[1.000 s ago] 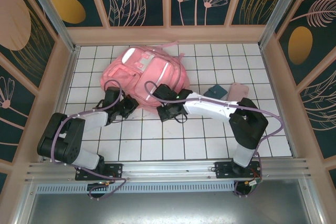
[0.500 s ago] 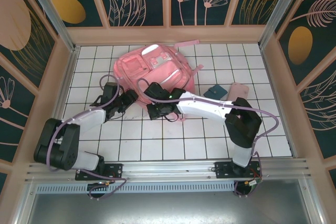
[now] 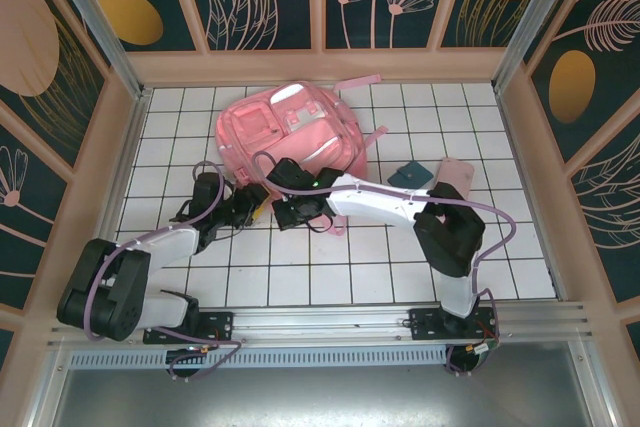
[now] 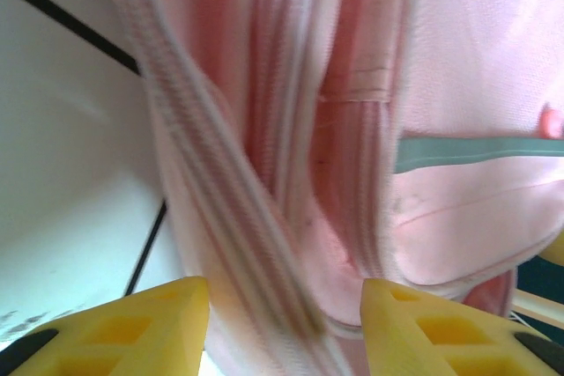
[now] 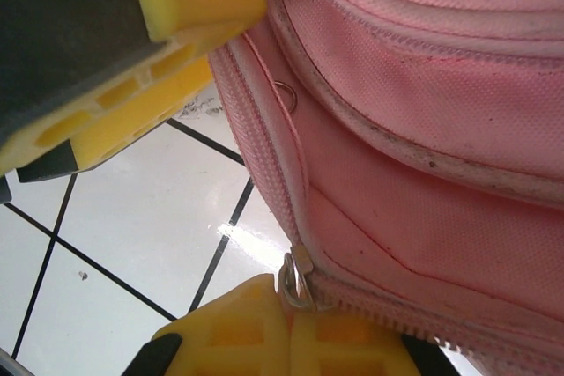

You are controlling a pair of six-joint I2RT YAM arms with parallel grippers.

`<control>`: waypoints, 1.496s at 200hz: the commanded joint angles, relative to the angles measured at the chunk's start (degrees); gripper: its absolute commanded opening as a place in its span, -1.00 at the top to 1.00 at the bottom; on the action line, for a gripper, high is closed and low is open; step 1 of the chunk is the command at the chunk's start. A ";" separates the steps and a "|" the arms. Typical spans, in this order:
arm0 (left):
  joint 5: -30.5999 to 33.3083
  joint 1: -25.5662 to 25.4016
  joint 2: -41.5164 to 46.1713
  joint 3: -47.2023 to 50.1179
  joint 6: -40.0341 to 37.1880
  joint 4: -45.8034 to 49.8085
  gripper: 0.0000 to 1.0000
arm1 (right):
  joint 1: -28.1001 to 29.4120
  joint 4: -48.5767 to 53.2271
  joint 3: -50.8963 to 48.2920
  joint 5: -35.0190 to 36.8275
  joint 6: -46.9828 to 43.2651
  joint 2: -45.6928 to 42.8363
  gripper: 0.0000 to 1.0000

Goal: Pack the student bag

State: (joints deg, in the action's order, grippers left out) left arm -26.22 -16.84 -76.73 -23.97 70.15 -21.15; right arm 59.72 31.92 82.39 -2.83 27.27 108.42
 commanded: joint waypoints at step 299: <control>11.57 -1.00 -4.48 0.17 -3.57 1.26 1.00 | -6.25 19.70 -2.08 17.05 7.94 -8.15 0.61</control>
State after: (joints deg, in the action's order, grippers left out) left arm -23.51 -20.01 -80.31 -23.70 69.12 -24.14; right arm 57.01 42.06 81.23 8.97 33.61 105.89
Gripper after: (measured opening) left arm 0.085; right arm 0.084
